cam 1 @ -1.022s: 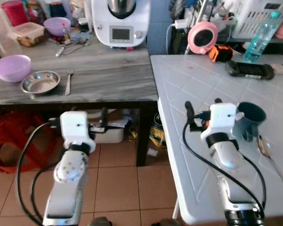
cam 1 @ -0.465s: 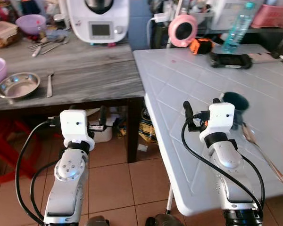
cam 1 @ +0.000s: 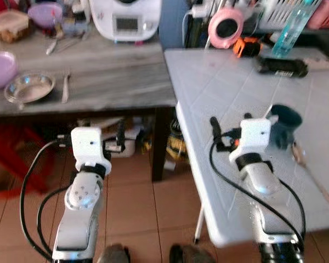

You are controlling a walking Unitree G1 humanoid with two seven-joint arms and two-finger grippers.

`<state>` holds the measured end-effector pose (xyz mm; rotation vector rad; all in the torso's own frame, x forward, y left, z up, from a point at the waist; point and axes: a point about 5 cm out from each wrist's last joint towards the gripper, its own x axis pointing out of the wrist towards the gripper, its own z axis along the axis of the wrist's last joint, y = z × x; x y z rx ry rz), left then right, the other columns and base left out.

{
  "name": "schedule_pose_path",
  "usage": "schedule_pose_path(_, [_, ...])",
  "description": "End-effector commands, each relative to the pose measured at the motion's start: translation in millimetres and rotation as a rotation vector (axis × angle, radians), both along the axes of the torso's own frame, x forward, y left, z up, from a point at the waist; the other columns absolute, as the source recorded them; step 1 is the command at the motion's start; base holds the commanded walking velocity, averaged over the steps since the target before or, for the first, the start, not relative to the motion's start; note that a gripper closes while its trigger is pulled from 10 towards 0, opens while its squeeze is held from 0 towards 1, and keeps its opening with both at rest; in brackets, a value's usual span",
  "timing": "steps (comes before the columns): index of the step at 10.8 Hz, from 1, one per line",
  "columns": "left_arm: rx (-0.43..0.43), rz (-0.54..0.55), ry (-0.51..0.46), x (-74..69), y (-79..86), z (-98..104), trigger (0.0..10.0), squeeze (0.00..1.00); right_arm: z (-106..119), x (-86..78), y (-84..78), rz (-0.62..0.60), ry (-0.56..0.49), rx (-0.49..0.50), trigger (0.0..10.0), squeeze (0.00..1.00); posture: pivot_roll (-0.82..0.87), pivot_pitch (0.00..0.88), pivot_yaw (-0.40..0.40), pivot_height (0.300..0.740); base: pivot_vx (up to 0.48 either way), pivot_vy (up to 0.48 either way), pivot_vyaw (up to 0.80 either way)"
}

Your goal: Setting the table

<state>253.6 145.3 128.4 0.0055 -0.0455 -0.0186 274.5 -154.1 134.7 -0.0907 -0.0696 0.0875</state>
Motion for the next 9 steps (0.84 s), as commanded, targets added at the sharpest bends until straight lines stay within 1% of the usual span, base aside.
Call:
schedule_pose_path(1, [0.005, 0.0, 0.011, 0.3, 0.0, -0.9, 10.0, 0.0, 3.0, 0.3, 3.5, 0.013, -0.011, 0.007, 10.0, 0.0, 0.02, 0.0, -0.029, 0.74, -0.337, 0.0, 0.0])
schedule_pose_path(3, [0.005, 0.0, 0.009, 0.4, 0.2, -0.5, 10.0, 0.0, 1.6, -0.2, 2.7, 0.016, -0.006, 0.007, 10.0, 0.0, 0.02, 0.0, -0.028, 0.74, -0.317, 0.0, 0.0])
schedule_pose_path(5, [0.0, -0.005, 0.003, 0.4, -0.6, 0.4, 10.0, 0.0, 2.6, 0.5, 0.6, 0.014, -0.011, 0.007, 10.0, 0.0, 0.02, 0.0, -0.027, 0.74, 0.0, 0.0, 0.0])
schedule_pose_path(7, [-0.001, -0.037, -0.009, -0.2, -3.0, 2.4, 10.0, 0.0, 11.3, 2.1, 0.6, 0.037, -0.048, 0.038, 10.0, 0.0, 0.02, 0.0, -0.029, 0.74, 0.0, 0.0, 0.0])
schedule_pose_path(9, [-0.003, -0.052, -0.014, 0.0, -4.8, 3.3, 10.0, 0.0, 11.4, 5.8, -1.4, 0.02, -0.036, 0.065, 10.0, 0.0, 0.03, 0.0, -0.033, 0.74, 0.0, 0.0, 0.0])
